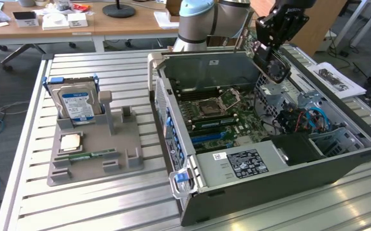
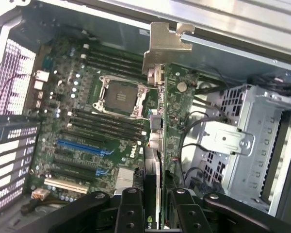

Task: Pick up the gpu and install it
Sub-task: 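Insert the gpu into the slot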

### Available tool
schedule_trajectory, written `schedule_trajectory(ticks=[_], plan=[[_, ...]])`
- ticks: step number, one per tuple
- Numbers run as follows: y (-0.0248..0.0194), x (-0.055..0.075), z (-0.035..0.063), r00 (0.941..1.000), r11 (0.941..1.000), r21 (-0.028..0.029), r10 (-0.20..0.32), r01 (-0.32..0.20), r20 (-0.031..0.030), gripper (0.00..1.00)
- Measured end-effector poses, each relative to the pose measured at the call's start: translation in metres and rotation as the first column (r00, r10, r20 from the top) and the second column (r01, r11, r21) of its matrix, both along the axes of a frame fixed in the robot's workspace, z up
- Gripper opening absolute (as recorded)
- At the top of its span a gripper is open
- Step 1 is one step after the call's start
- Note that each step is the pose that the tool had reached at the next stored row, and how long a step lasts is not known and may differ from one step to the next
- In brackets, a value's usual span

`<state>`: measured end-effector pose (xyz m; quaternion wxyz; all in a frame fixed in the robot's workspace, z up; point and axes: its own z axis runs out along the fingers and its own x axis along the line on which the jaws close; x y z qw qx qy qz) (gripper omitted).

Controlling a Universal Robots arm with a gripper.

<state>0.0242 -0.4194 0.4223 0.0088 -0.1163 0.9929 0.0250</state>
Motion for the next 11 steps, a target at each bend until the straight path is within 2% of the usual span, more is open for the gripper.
schedule_trajectory(ticks=[3, 6, 11], plan=[[0.0, 0.0, -0.0003, 0.9985, 0.9985, -0.0001, 0.054, -0.054, 0.0001, 0.27], [0.0, 0.0, -0.0005, 0.9942, 0.9942, -0.0001, 0.108, -0.108, 0.0, 0.27], [0.0, 0.0, -0.001, 0.9802, 0.9802, -0.0002, 0.198, -0.198, 0.0, 0.27]])
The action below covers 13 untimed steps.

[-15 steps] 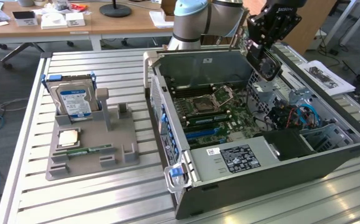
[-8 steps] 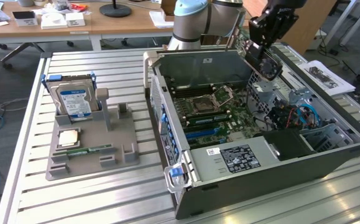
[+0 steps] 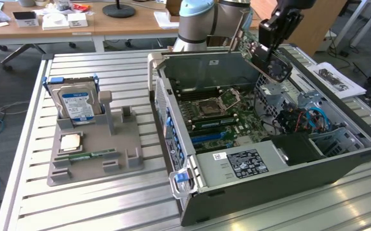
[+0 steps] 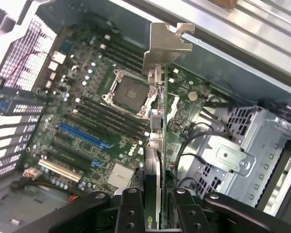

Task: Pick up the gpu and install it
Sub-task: 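Insert the gpu into the slot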

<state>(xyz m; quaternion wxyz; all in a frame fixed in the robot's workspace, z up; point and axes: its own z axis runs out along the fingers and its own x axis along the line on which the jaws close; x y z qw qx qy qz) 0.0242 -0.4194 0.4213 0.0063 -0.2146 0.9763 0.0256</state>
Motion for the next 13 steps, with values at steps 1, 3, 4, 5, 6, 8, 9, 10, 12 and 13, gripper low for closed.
schedule_trajectory(ticks=[1, 3, 4, 5, 6, 8, 9, 10, 12, 13], plan=[[0.0, 0.0, -0.0001, 0.9998, 0.9998, 0.0001, 0.018, -0.018, 0.0, 0.27], [0.0, 0.0, -0.0003, 0.9985, 0.9985, 0.0001, 0.055, -0.055, 0.0, 0.27], [0.0, 0.0, -0.0004, 0.9973, 0.9973, 0.0, 0.073, -0.073, 0.0, 0.27], [0.0, 0.0, -0.0004, 0.9959, 0.9959, 0.0, 0.091, -0.091, 0.0, 0.27], [0.0, 0.0, -0.0005, 0.9941, 0.9941, 0.0, 0.109, -0.109, 0.0, 0.27], [0.0, 0.0, -0.0007, 0.9893, 0.9893, 0.0, 0.146, -0.146, 0.0, 0.27], [0.0, 0.0, -0.0008, 0.9865, 0.9865, 0.0, 0.164, -0.164, 0.0, 0.27], [0.0, 0.0, -0.0009, 0.9834, 0.9834, 0.0, 0.181, -0.181, 0.0, 0.27], [0.0, 0.0, -0.001, 0.9762, 0.9762, 0.0, 0.217, -0.217, 0.0, 0.27], [0.0, 0.0, -0.0012, 0.9721, 0.9721, 0.0, 0.234, -0.234, 0.0, 0.27]])
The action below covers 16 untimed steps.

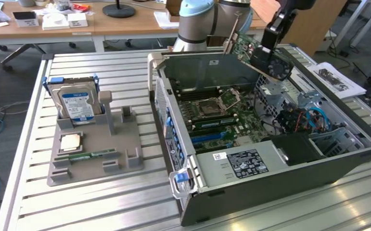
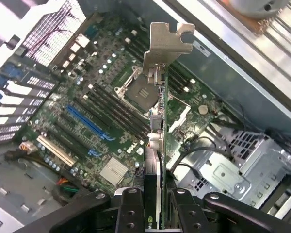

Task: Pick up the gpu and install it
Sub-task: 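Insert the gpu into the slot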

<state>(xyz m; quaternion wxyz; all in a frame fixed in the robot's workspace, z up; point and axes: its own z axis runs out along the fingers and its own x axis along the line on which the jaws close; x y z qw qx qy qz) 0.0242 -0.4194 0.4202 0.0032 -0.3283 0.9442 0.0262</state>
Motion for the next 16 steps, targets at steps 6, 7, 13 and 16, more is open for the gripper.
schedule_trajectory(ticks=[6, 7, 13, 16], plan=[[0.0, 0.0, -0.0006, 0.9941, 0.9941, 0.0, 0.109, -0.109, 0.0, 0.27], [0.0, 0.0, -0.0006, 0.992, 0.992, 0.0, 0.127, -0.127, 0.0, 0.27], [0.0, 0.0, -0.0012, 0.9722, 0.9722, 0.0, 0.234, -0.234, 0.0, 0.27], [0.0, 0.0, -0.0015, 0.9578, 0.9578, 0.0, 0.287, -0.287, 0.0, 0.27]])
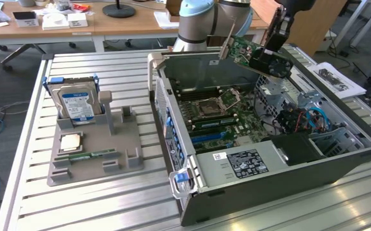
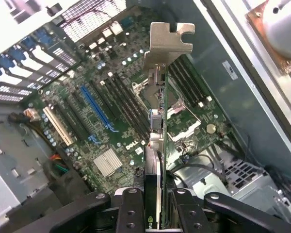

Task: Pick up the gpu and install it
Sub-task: 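Insert the gpu into the slot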

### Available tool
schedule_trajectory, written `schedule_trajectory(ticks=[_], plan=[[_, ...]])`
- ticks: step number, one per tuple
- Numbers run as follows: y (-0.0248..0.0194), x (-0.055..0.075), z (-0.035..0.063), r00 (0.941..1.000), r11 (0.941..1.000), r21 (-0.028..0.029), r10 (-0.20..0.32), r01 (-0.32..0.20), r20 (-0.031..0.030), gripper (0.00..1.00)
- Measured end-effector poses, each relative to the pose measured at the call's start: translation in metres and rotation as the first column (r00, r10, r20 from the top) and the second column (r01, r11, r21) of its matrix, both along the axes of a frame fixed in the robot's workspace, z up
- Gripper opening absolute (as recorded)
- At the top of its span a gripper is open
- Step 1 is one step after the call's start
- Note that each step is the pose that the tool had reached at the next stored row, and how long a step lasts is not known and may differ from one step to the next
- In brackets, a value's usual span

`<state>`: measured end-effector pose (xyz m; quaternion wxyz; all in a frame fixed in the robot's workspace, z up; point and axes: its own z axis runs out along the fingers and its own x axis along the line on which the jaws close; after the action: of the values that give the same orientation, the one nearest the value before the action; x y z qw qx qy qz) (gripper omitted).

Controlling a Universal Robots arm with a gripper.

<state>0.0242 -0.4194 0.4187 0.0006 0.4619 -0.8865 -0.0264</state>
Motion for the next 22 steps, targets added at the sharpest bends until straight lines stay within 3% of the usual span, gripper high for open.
schedule_trajectory(ticks=[6, 11, 17, 22], plan=[[0.0, 0.0, -0.0005, 0.9941, 0.9941, 0.0, 0.108, -0.108, 0.0, 0.27], [0.0, 0.0, -0.001, 0.9802, 0.9802, -0.0001, 0.198, -0.198, 0.0, 0.27], [0.0, 0.0, -0.0016, 0.9526, 0.9526, 0.0, 0.304, -0.304, 0.0, 0.27], [0.0, 0.0, -0.0021, 0.921, 0.921, 0.0, 0.389, -0.389, 0.0, 0.27]])
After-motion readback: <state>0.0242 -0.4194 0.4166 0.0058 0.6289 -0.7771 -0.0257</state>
